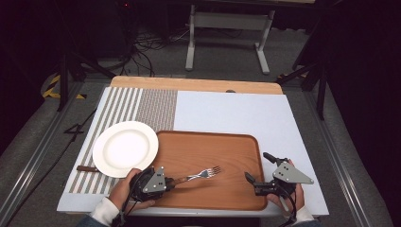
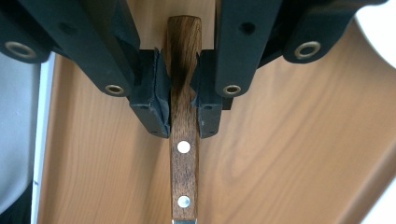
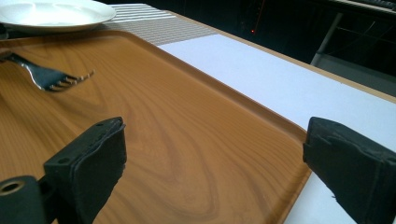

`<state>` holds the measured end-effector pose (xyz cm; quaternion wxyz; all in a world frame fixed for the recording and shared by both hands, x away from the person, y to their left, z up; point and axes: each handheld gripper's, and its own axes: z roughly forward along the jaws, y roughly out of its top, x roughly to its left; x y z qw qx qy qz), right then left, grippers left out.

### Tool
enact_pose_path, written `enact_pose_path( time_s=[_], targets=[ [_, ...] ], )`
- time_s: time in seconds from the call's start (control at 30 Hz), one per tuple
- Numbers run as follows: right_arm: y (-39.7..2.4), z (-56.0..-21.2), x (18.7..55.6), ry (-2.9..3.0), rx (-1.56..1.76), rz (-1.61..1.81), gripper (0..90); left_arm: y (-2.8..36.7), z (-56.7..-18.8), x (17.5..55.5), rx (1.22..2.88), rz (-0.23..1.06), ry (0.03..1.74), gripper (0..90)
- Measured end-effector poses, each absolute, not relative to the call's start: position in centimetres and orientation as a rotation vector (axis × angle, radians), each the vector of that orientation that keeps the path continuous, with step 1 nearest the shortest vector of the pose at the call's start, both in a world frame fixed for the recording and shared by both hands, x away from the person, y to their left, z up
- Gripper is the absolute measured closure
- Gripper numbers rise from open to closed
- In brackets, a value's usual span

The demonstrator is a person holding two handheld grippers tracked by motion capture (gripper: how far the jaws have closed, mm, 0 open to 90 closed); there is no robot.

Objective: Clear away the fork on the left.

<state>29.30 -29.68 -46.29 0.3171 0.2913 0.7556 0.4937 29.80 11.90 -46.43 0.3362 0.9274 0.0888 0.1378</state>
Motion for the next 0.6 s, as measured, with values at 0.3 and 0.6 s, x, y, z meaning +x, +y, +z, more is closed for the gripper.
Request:
enact_pose_path(
  time_s=[0.3,0.6],
  targets=[
    [-29.60,-46.34,29.30,1.997,0.759,1.298,7.0,12.13,-47.17,29.51,2.426,0.313,0.258,75.6],
    [-29.57,-46.37,29.32,2.000,0.764,1.300,7.0,12.86,-46.64,29.32,2.346,0.271,0.285,67.7]
  ],
)
